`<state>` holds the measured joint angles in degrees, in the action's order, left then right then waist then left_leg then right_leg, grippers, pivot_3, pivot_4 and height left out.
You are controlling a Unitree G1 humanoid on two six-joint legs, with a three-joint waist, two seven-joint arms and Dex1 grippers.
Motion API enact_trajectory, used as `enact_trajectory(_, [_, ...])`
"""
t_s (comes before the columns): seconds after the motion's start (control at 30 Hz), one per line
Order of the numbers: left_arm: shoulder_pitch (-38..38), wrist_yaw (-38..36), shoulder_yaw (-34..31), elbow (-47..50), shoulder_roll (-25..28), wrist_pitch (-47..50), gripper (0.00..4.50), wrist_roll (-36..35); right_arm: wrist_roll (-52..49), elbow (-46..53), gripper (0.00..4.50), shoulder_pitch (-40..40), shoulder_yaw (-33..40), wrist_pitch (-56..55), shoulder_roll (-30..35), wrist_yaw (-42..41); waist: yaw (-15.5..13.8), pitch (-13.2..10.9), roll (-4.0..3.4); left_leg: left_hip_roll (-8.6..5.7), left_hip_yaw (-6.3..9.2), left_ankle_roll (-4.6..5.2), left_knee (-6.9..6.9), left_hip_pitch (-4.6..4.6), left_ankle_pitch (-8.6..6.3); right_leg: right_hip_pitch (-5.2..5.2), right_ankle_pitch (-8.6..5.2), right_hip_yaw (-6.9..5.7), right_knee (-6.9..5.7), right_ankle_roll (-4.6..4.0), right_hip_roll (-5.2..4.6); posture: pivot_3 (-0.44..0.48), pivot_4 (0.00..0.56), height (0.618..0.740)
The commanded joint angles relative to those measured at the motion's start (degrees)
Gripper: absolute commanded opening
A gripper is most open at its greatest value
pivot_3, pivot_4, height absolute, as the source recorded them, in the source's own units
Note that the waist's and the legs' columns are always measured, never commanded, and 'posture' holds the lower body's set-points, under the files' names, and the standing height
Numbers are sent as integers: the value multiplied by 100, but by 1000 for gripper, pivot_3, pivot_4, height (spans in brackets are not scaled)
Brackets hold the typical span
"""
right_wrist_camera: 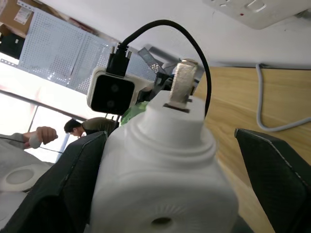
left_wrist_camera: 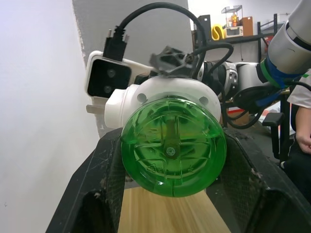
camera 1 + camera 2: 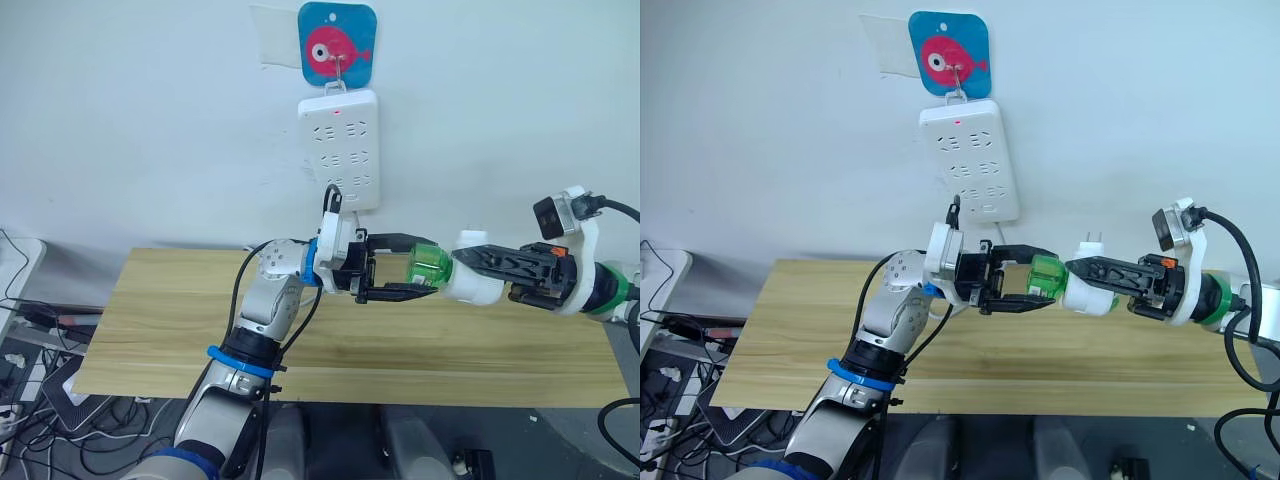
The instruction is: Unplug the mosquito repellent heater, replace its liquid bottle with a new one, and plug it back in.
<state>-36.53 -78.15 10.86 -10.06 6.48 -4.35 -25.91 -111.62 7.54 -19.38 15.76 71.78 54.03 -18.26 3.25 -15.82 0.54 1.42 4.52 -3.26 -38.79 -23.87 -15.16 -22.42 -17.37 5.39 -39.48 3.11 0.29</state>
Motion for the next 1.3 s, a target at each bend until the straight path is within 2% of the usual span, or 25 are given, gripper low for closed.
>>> enact_trajectory(0.03, [-28, 45, 17, 102, -77, -152, 2415, -35, -138, 71, 3257, 16, 137, 101, 122, -194, -1, 0, 0, -1, 0, 0, -2, 0, 0, 0, 0, 0, -3, 0, 0, -71, 215, 740])
enact_trajectory(0.07, [-46, 68, -2, 65, -78, -197, 2415, -5, -138, 88, 3002, 2, 127, 106, 126, -244, -2, 0, 0, -1, 0, 0, -3, 1, 0, 0, 0, 0, -5, 0, 0, -68, 213, 740])
enact_trajectory(0.4, [-26, 69, 93, -55, -7, -394, 2415, 190, -138, 164, 2989, 56, 132, 25, 154, -213, -3, 1, -1, -1, 0, 0, -5, 2, 0, 0, 0, 0, -10, 0, 4, -66, 203, 740])
enact_trajectory(0.47, [-25, 29, 152, -56, 97, -282, 3118, 229, -138, 193, 2989, 97, 165, -27, 118, -84, -2, 1, -1, -1, 1, 0, -5, 2, 0, 0, 0, 0, -10, 0, 4, -67, 208, 740])
enact_trajectory(0.5, [-36, 26, 175, -60, 163, -243, 3295, 275, -138, 222, 2989, 142, 194, -57, 106, -23, -1, 1, -1, -1, 1, 0, -5, 2, 0, 0, 0, 0, -11, 0, 4, -68, 206, 740])
enact_trajectory(0.6, [-195, 156, 163, -207, 346, -463, 4193, 595, -138, 244, 2989, 277, 293, -160, 57, 358, -1, 1, -1, 0, 2, 0, -5, 3, 0, 0, 0, 0, -13, 0, 5, -71, 214, 740])
enact_trajectory(0.63, [-263, 209, 164, -245, 421, -478, 4463, 708, -138, 259, 2989, 306, 321, -212, 35, 544, -1, 1, -1, -2, 3, 0, -5, 2, 0, 0, 0, -1, -13, 0, 6, -71, 214, 740])
enact_trajectory(0.77, [-398, 293, 328, -270, 721, -628, 4500, 1172, -138, 399, 2989, 462, 358, -488, -111, 1521, 1, 1, -1, -5, 3, 0, -8, 3, 0, -1, 0, 2, -19, 0, 6, -71, 223, 740])
enact_trajectory(0.9, [-435, 445, 794, -325, 1065, -1089, 4500, 2060, -138, 755, 2989, 595, 61, -1106, -162, 3571, 2, 0, -1, -2, 3, 0, -5, 2, 0, -1, 0, 3, -17, 0, 6, -60, 231, 740])
enact_trajectory(1.03, [-495, 936, 1135, -641, 1071, -1439, 4500, 2794, -138, 1149, 2989, 508, -117, -1422, -496, 4510, 3, 0, -1, 0, 3, 0, -5, 2, 0, -2, 0, 6, -19, 0, 6, -70, 233, 740])
enact_trajectory(1.13, [-617, 1411, 1223, -849, 949, -1491, 4500, 3160, -138, 1413, 2989, 458, -246, -1574, -643, 4949, 7, 0, -1, 0, 3, 0, -5, 3, 0, -4, 0, 7, -22, 0, 7, -79, 232, 740])
enact_trajectory(1.3, [-927, 2267, 1353, -1281, 825, -2160, 4500, 3860, -138, 1802, 2989, 480, -369, -1896, -884, 5494, 4, 0, -1, 1, 3, 0, -5, -2, 0, -7, 0, 6, -21, 0, 6, -87, 231, 740])
